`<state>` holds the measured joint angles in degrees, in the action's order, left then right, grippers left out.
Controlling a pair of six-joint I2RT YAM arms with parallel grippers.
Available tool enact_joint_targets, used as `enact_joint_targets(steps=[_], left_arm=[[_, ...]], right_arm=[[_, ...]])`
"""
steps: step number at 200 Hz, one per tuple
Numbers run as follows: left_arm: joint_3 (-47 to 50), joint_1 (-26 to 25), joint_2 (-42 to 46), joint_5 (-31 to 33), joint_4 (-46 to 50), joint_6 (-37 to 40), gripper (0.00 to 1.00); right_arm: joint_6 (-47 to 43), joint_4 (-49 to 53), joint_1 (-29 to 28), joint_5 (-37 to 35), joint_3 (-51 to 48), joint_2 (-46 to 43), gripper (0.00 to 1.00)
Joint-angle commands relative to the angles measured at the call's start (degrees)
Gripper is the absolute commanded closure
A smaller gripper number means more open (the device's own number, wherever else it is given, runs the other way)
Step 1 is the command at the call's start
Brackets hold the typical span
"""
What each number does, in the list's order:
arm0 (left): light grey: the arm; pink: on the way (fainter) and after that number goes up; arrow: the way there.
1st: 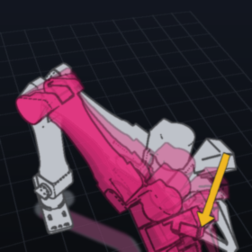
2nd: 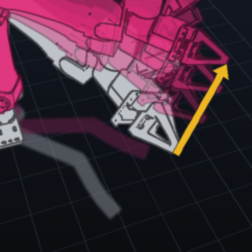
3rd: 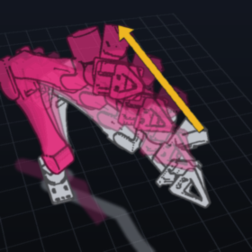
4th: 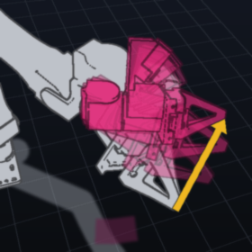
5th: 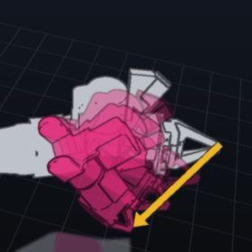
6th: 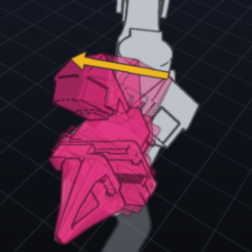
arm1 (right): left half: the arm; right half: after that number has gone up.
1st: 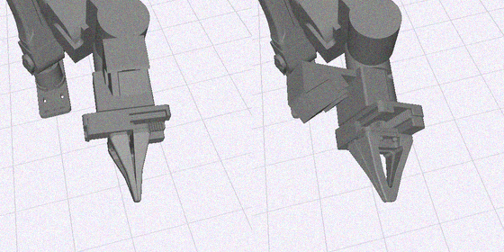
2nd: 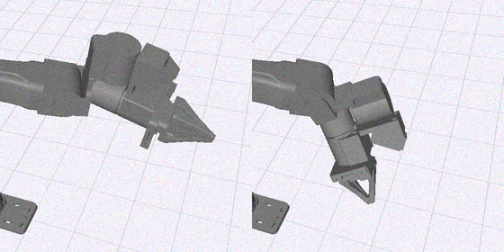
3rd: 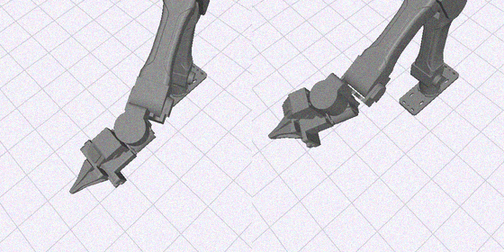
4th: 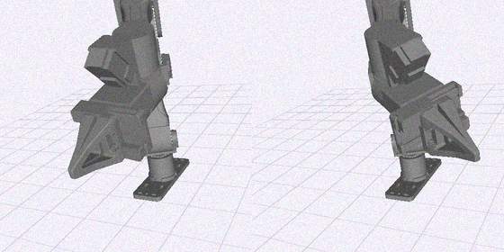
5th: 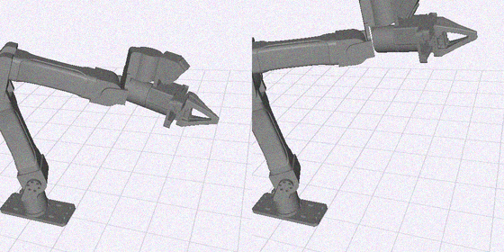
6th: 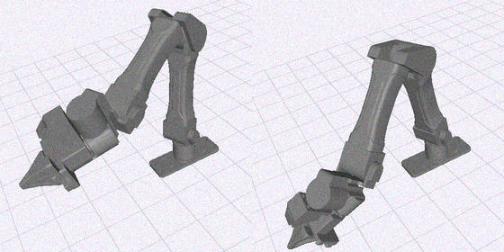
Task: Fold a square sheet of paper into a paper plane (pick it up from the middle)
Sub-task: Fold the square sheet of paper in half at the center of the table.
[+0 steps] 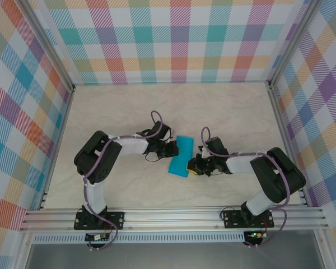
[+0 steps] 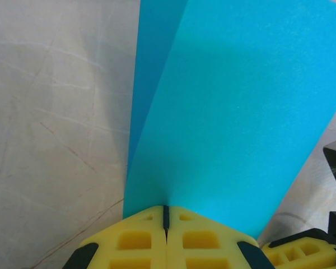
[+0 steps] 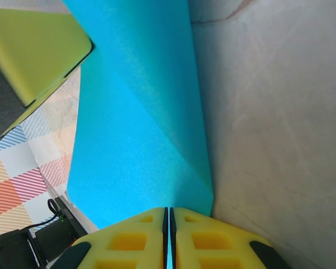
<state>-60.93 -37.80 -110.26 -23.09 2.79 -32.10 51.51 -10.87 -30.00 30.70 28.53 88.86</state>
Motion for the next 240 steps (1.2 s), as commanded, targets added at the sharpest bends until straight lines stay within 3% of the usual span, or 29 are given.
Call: enact_joint_targets(steps=[1, 96, 174, 240], left_arm=[[2.5, -0.7, -2.7, 2.6, 4.9, 1.1, 1.00], [2.3, -0.7, -2.8, 2.6, 4.7, 1.1, 1.00], [2.5, -0.7, -2.6, 2.4, 4.7, 0.9, 1.00], [2.8, -0.7, -2.7, 2.3, 4.6, 1.0, 1.00]], right_arm=[[-0.3, 0.4, -0.6, 1.2, -0.1, -3.4, 0.87], [-2.2, 3.1, -3.4, -2.4, 0.7, 2.8, 0.91], [-2.0, 3.1, -4.4, -1.2, 0.2, -4.7, 0.89], [-5.3, 6.7, -6.2, -2.9, -0.2, 0.0, 0.89]])
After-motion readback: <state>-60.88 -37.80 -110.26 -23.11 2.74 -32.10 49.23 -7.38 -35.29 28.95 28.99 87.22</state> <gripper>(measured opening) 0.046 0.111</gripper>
